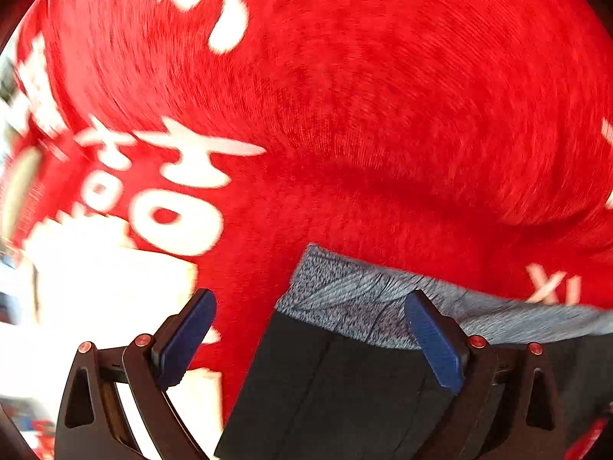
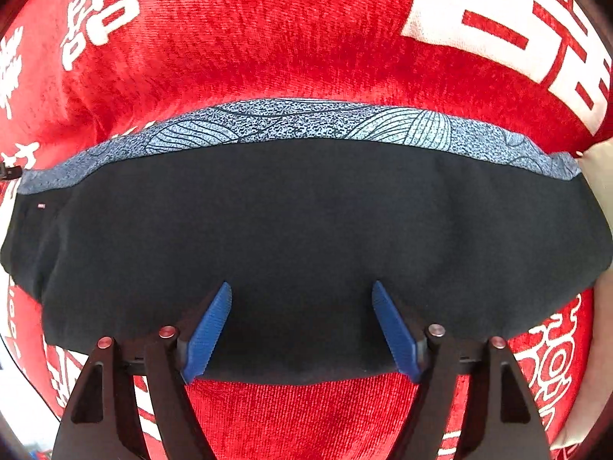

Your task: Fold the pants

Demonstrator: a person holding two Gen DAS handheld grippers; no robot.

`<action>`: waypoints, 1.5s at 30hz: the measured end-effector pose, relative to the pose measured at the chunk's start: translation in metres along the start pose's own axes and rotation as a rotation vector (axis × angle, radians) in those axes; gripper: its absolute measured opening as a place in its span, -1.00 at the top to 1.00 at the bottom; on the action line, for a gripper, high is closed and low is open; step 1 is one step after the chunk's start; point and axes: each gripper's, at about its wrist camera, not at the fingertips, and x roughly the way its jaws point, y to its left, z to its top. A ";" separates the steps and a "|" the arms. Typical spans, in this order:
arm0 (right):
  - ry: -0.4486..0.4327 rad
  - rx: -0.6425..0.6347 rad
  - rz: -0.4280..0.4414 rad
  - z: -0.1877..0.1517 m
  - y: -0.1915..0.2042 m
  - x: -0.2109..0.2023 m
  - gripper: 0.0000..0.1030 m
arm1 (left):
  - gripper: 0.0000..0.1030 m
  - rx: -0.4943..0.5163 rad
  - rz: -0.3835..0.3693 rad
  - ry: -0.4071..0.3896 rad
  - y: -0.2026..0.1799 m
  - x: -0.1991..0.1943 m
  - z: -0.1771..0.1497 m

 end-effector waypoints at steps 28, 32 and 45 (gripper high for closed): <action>0.058 0.074 0.240 0.000 0.073 -0.033 -0.17 | 0.03 0.141 -0.047 0.040 -0.026 -0.006 -0.014; 0.104 0.142 0.419 -0.018 0.103 -0.025 -0.17 | -0.65 0.209 -0.134 0.040 -0.053 -0.030 -0.059; 0.150 0.419 0.621 -0.044 0.140 0.026 0.02 | -0.66 0.321 -0.097 0.078 -0.101 0.002 -0.120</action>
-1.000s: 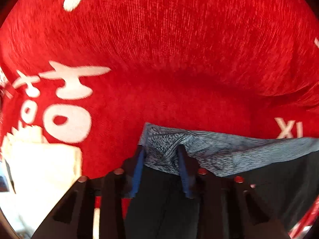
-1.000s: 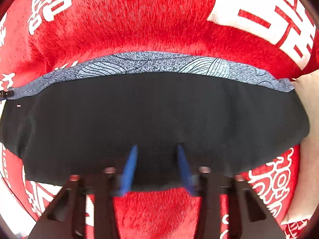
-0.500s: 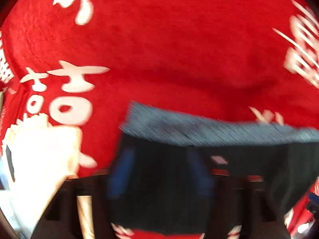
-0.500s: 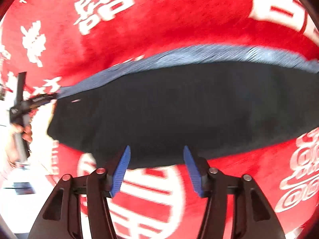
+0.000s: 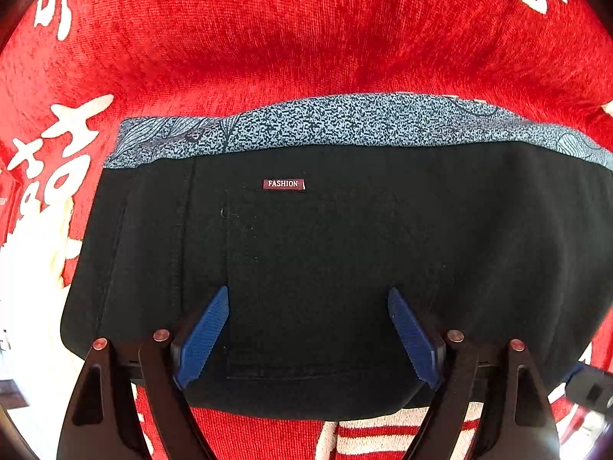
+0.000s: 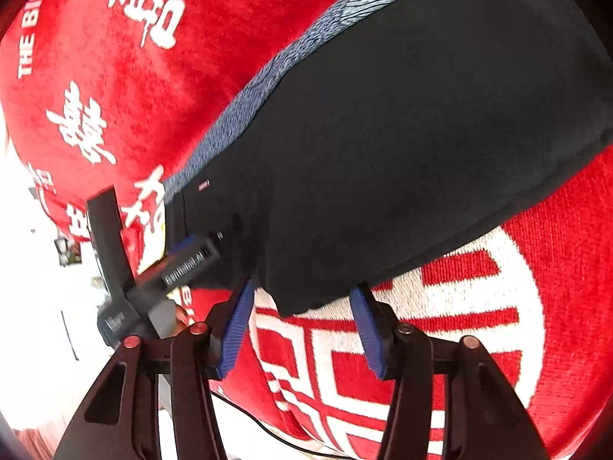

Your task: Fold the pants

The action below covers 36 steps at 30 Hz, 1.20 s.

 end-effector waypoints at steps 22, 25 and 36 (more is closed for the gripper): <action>-0.143 -0.070 -0.274 0.023 -0.025 -0.096 0.09 | -0.73 -0.025 -0.127 -0.018 -0.052 -0.050 0.010; -0.207 -0.074 -0.310 0.054 -0.026 -0.108 -0.08 | -0.73 0.014 -0.152 -0.039 -0.093 -0.056 0.017; -0.207 -0.274 -0.551 0.128 -0.070 -0.085 -0.61 | -0.99 -0.012 -0.102 0.014 -0.164 -0.019 0.013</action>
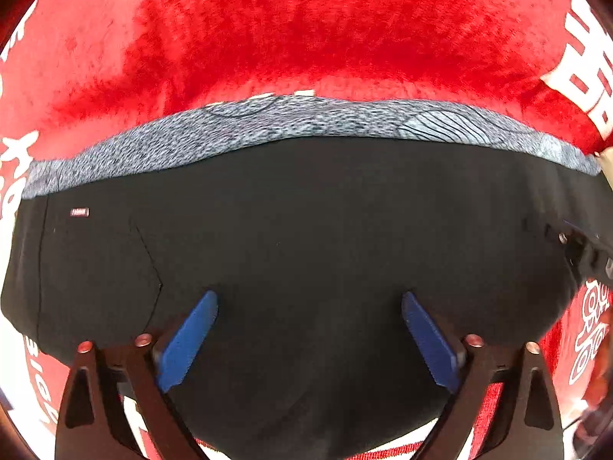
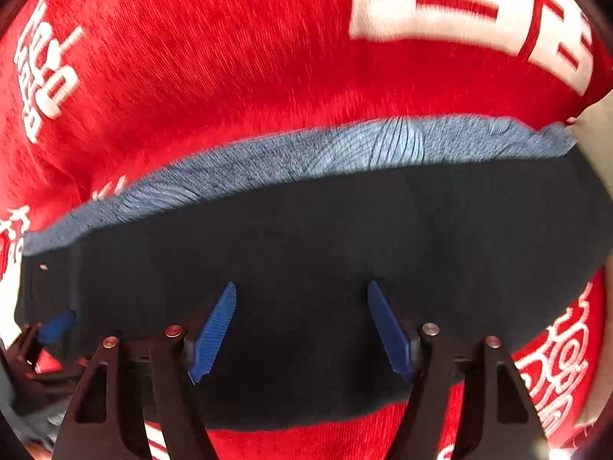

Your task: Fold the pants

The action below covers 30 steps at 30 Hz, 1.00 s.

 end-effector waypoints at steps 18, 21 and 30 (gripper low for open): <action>-0.029 0.164 0.113 0.069 -0.113 -0.009 0.00 | -1.00 -0.043 0.042 0.021 -0.012 0.007 0.001; -0.014 0.259 0.119 0.085 -0.163 0.010 0.94 | -1.00 -0.050 0.053 0.020 -0.010 0.013 0.003; -0.084 0.267 -0.182 0.077 -0.217 -0.030 0.88 | -1.00 -0.062 0.070 0.042 -0.013 0.010 0.003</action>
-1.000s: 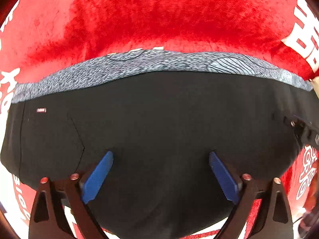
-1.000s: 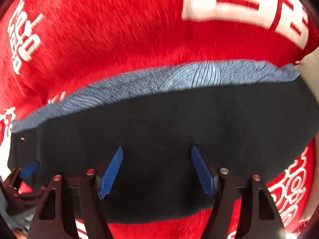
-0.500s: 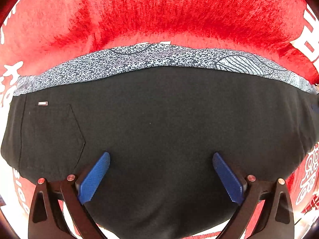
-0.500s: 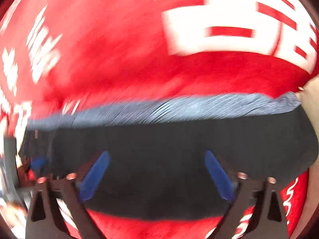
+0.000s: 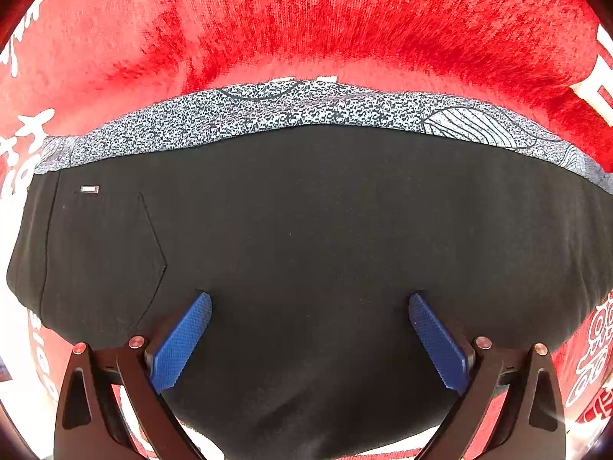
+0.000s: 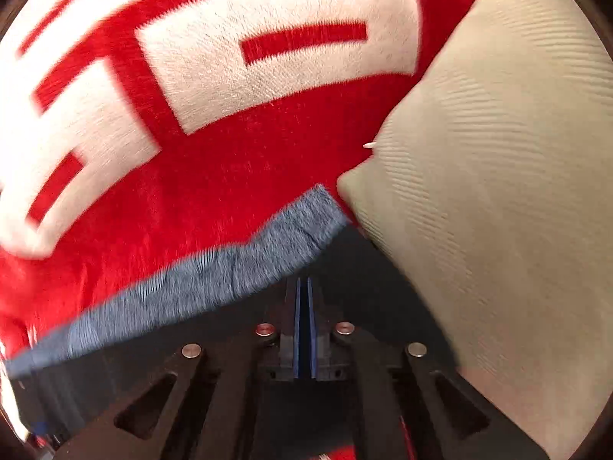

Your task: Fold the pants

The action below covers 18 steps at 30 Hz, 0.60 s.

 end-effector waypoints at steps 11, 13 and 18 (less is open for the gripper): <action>-0.012 -0.006 0.040 -0.075 -0.003 -0.027 0.03 | -1.00 0.038 0.051 -0.004 -0.009 -0.001 0.002; -0.015 0.033 0.080 -0.091 -0.005 -0.042 -0.33 | -1.00 0.033 0.061 -0.005 -0.011 -0.002 0.002; 0.025 0.118 0.156 -0.112 -0.019 -0.053 -0.33 | -1.00 0.045 0.097 -0.016 -0.018 -0.004 0.003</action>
